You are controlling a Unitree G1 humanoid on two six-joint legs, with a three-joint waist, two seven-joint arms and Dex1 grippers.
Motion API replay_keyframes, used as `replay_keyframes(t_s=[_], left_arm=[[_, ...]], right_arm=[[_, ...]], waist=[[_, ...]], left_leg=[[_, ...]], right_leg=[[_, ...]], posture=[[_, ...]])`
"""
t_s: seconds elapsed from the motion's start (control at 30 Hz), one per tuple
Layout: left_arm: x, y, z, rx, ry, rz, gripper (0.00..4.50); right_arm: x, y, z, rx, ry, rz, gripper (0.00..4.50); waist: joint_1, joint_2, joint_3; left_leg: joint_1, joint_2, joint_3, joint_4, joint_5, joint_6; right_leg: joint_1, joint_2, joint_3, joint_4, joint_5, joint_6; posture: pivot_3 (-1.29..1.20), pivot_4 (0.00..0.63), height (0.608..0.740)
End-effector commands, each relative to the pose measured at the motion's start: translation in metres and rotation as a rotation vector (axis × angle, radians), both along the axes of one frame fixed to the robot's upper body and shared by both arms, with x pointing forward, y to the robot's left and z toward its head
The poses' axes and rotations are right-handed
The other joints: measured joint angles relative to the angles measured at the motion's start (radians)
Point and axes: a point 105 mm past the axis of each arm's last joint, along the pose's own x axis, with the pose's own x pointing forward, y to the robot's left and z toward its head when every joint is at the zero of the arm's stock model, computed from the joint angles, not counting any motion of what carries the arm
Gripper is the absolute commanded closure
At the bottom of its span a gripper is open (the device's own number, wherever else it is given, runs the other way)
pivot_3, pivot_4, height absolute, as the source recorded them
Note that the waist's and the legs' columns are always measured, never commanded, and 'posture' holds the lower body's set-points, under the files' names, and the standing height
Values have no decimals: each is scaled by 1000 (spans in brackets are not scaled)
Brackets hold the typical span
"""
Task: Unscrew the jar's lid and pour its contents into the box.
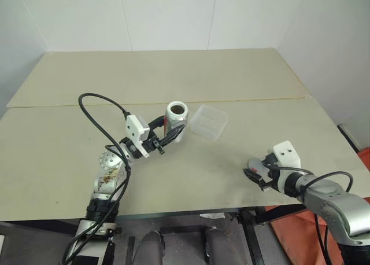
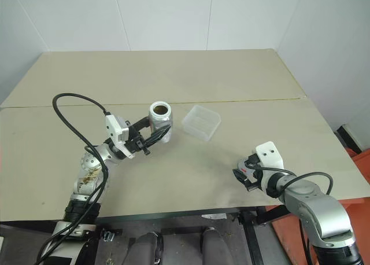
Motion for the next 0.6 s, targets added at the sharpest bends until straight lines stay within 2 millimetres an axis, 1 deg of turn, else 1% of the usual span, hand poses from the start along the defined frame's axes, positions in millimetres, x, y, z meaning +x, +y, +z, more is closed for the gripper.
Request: replay_keyframes(t_s=[0.03,0.07,0.1,0.17,0.23,0.37,0.47,0.57,0.6], left_arm=[[3,1,11,8,-41,1,2533],[5,2,11,15,-41,5,2533],[9,3,12,24,-41,14,2533],[19,5,17,-8,-7,46,2533],[30,2,23,-4,5,55,2533],[49,-8,19,180,-54,55,2533],[68,-13,21,287,-102,89,2533],[83,-22,30,494,-269,146,2533],[86,-28,35,569,-349,167,2533]], right_arm=[[0,2,41,-14,-131,38,33],[1,2,50,-23,-165,41,33],[0,4,60,23,-182,52,33],[-2,10,81,59,-246,97,33],[0,13,94,47,-304,104,33],[4,20,106,42,-361,113,33],[5,26,108,49,-382,116,33],[6,29,107,61,-396,102,33],[6,29,106,64,-397,95,33]], waist=[[0,0,0],[0,0,0],[0,0,0],[1,0,0],[3,0,0],[12,0,0],[20,0,0],[22,0,0],[23,0,0]], left_leg=[[0,0,0,0,0,0],[0,0,0,0,0,0],[0,0,0,0,0,0],[0,0,0,0,0,0],[0,0,0,0,0,0],[0,-1,0,0,0,0],[-1,-1,0,0,0,0],[-4,-1,0,0,0,0],[-5,-1,0,0,0,0]], right_leg=[[0,0,0,0,0,0],[0,0,0,0,0,0],[0,0,0,0,0,0],[0,0,0,0,0,0],[0,0,0,0,0,1],[0,0,0,0,1,2],[0,0,0,-1,1,2],[-2,0,0,-2,3,6],[-3,0,0,-3,4,6]], posture=[[0,150,740],[0,150,740],[0,150,740],[0,150,740],[0,150,740],[0,150,740],[0,150,740],[0,150,740],[0,150,740]])
